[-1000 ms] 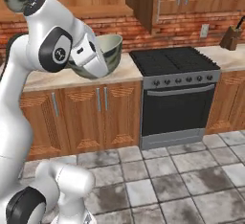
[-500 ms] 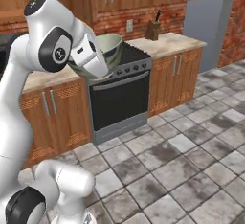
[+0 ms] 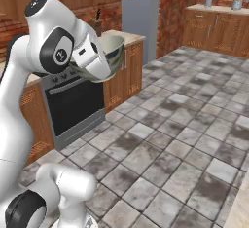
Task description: Pick up the bowls from the cabinet and place each bowl in front of a stool on the dining counter.
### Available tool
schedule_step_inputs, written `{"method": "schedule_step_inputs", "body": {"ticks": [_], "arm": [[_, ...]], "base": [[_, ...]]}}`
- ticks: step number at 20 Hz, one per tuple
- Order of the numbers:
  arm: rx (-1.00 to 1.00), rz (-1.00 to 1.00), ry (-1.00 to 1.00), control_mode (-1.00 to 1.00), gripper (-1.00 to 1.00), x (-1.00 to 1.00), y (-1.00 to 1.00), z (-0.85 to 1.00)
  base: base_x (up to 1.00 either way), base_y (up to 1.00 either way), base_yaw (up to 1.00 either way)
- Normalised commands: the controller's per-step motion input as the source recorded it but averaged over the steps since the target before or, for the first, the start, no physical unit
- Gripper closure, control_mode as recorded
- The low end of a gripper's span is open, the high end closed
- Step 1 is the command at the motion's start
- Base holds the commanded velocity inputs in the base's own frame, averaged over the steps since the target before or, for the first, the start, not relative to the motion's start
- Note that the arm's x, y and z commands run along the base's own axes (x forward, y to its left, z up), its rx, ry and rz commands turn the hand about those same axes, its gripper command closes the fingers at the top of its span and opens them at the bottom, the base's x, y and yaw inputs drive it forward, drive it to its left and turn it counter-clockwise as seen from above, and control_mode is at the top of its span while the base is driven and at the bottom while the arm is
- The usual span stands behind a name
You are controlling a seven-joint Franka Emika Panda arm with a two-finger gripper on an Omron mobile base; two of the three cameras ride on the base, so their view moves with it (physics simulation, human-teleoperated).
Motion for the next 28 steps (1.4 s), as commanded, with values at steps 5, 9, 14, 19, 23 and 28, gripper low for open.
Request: {"method": "schedule_step_inputs", "body": {"ticks": [5, 9, 14, 19, 23, 28], "arm": [[0.00, 0.00, 0.00, 1.00, 1.00, 0.00, 0.00, 0.00], [0.00, 0.00, 0.00, 1.00, 1.00, 0.00, 0.00, 0.00], [0.00, 0.00, 0.00, 1.00, 1.00, 0.00, 0.00, 0.00], [0.00, 0.00, 0.00, 1.00, 1.00, 0.00, 0.00, 0.00], [0.00, 0.00, 0.00, 1.00, 1.00, 0.00, 0.00, 0.00], [0.00, 0.00, 0.00, 1.00, 1.00, 0.00, 0.00, 0.00]], "base": [[-0.50, 0.00, -0.47], [-0.70, 0.00, -0.38], [-0.85, 0.06, -0.29], [-0.91, 0.10, -0.23], [-0.90, 0.02, -0.18], [-0.88, 0.00, -0.15]]}}
